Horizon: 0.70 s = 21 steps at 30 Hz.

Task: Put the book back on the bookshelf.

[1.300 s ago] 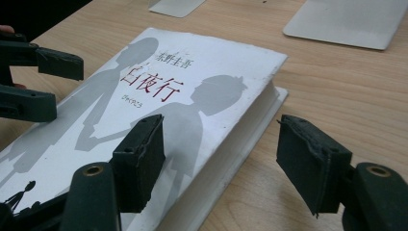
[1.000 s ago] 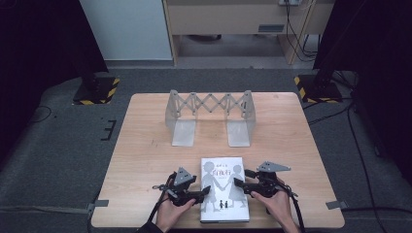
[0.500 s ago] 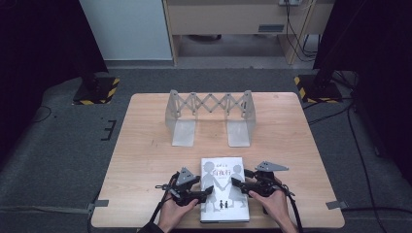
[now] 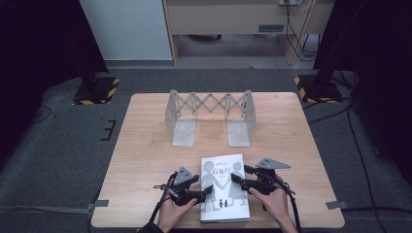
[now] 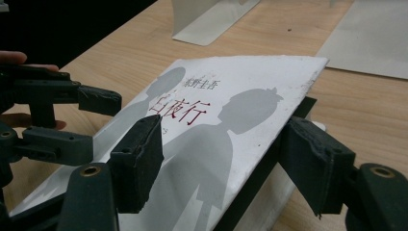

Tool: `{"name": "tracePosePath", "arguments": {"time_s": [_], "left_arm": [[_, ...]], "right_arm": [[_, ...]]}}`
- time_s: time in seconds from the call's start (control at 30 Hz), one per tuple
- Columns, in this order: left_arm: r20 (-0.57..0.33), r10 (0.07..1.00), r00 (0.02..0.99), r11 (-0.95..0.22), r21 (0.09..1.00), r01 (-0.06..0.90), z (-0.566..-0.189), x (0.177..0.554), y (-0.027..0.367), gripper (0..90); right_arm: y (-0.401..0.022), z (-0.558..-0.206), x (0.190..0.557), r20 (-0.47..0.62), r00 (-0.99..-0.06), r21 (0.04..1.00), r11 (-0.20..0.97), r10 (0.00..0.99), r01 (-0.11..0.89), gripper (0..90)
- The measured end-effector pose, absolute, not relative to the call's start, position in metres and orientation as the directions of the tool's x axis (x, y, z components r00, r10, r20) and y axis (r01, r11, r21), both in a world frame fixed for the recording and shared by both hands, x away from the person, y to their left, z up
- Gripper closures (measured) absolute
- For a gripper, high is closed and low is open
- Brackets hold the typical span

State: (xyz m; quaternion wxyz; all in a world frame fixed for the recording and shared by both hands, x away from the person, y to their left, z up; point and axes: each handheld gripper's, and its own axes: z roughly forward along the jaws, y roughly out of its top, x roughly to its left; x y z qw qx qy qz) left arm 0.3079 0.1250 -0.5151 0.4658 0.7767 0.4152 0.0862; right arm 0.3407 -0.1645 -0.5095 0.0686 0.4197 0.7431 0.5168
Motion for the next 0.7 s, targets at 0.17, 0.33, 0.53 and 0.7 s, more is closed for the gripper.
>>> {"name": "tracePosePath", "arguments": {"time_s": [0.17, 0.33, 0.53, 0.7], "left_arm": [[-0.252, 0.726, 0.640, -0.217, 0.798, 0.562, -0.5152, 0.3083, 0.1262, 25.3], [-0.247, 0.729, 0.638, -0.214, 0.803, 0.556, -0.5158, 0.3080, 0.1262, 23.7], [-0.244, 0.731, 0.637, -0.212, 0.806, 0.552, -0.5167, 0.3079, 0.1264, 21.9], [-0.256, 0.729, 0.635, -0.206, 0.802, 0.561, -0.5180, 0.3089, 0.1271, 20.5]], "right_arm": [[-0.1626, -0.5062, 0.3404, 0.338, -0.649, 0.835, 0.100, 0.681, 0.541, 31.6], [-0.1590, -0.5069, 0.3385, 0.351, -0.658, 0.828, 0.107, 0.666, 0.550, 31.4], [-0.1578, -0.5084, 0.3369, 0.384, -0.654, 0.809, 0.104, 0.652, 0.579, 34.2], [-0.1562, -0.5105, 0.3371, 0.399, -0.657, 0.791, 0.121, 0.640, 0.599, 35.9]]}}
